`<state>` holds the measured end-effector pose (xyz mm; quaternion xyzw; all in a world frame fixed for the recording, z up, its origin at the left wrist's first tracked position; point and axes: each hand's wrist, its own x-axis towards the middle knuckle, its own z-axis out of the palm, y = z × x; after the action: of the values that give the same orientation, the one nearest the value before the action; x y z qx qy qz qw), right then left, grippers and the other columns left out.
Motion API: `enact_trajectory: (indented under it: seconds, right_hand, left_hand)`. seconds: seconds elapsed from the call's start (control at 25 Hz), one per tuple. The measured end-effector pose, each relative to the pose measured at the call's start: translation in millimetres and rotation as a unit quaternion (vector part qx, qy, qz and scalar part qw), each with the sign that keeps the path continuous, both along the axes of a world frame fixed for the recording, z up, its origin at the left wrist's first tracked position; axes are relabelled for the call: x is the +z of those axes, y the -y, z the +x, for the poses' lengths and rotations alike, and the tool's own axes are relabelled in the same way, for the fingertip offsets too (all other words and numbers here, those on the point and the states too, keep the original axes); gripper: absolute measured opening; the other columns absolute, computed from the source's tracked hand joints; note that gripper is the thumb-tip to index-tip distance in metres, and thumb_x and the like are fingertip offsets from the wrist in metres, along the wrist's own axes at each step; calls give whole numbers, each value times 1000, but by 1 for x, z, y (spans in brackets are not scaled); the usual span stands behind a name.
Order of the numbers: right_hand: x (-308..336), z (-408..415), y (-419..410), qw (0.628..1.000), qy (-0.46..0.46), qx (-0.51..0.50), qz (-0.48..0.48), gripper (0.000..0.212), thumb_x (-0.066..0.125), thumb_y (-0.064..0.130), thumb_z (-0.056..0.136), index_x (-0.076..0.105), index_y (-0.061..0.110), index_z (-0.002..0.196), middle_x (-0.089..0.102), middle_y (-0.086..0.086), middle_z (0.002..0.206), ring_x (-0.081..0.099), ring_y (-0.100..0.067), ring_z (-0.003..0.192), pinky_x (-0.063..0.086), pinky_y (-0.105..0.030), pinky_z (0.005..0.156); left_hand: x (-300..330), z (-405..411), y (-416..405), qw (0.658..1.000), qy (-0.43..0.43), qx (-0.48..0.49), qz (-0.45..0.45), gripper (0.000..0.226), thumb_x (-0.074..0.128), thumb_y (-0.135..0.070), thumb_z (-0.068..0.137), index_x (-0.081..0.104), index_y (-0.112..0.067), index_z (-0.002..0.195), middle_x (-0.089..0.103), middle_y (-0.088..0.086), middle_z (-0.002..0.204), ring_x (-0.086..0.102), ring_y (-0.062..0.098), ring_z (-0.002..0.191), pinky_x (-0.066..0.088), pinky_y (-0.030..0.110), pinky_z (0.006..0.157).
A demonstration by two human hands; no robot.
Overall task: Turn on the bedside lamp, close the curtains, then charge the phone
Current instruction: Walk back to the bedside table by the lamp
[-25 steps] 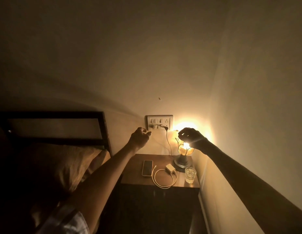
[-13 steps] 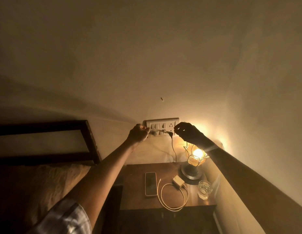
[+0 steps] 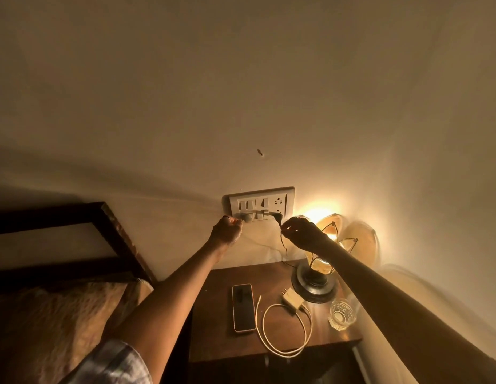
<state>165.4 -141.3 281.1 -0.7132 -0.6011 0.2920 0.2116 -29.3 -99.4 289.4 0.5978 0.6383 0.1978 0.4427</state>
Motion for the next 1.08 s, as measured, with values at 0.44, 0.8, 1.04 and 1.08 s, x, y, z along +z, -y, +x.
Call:
enact_trajectory:
  seconds: [0.44,0.8,1.04,1.08]
  right_hand:
    - [-82,16,-79,994,-69,22,-87,28,51,20,93,61,5,114,64,-16,118,54,-11,78,43,-16,63]
    - [-142,25,-87,985,-94,-5,-142,25,52,22,91,64,11,110,66,-9,114,55,-9,85,45,-15,72]
    - [-168,22,-58,974,-123,-54,-181,27,54,21,88,65,8,108,69,-11,107,64,-21,95,54,-37,89]
    - [-171,21,-54,973,-118,-56,-190,26,54,23,88,65,9,107,68,-10,108,64,-20,94,53,-34,87]
  left_hand:
    - [-42,36,-83,999,-30,29,-29,40,39,-30,97,51,-11,130,56,14,131,55,27,114,46,34,89]
    - [-94,45,-100,994,-44,34,-93,41,39,-29,97,48,-9,131,56,13,131,52,28,118,45,37,96]
    - [-128,47,-92,990,-57,30,-129,38,40,-26,95,53,-6,124,58,20,127,54,34,117,45,38,95]
    - [-132,46,-88,988,-60,31,-139,38,39,-26,95,53,-6,124,58,19,127,54,34,117,45,40,97]
